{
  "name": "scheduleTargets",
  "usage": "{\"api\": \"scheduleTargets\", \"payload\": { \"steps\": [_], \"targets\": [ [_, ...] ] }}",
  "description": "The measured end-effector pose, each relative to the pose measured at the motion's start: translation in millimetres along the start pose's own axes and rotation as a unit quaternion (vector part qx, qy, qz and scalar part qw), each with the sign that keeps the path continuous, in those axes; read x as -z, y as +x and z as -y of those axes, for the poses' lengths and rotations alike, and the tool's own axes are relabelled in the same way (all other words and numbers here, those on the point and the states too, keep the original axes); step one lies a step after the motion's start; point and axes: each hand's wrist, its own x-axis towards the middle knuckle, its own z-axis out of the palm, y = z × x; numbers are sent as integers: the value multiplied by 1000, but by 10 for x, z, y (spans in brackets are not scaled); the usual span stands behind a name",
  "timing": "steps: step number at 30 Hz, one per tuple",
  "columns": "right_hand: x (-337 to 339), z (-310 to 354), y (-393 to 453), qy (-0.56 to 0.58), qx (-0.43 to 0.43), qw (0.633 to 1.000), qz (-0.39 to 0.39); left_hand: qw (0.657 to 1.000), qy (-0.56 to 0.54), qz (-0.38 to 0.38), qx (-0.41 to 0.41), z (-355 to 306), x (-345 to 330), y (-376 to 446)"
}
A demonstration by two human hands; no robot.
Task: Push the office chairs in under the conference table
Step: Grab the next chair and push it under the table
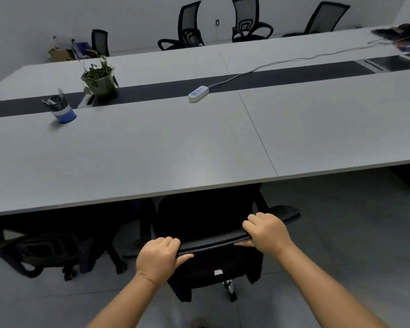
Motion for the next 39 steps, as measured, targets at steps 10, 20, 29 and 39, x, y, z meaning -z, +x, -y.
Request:
{"api": "scheduleTargets", "payload": {
  "steps": [10,20,29,39],
  "targets": [
    [-513,-193,664,-47,-59,997,35,999,-1,-27,-18,638,-462,526],
    [-790,-153,831,-48,-40,997,-41,994,18,-89,-64,1054,-699,672],
    [-625,-82,889,-36,-102,993,41,999,-33,20,-26,1014,-516,708],
    [346,1045,-594,266,-475,832,105,871,-439,217,43,-638,-102,18]
  ]
}}
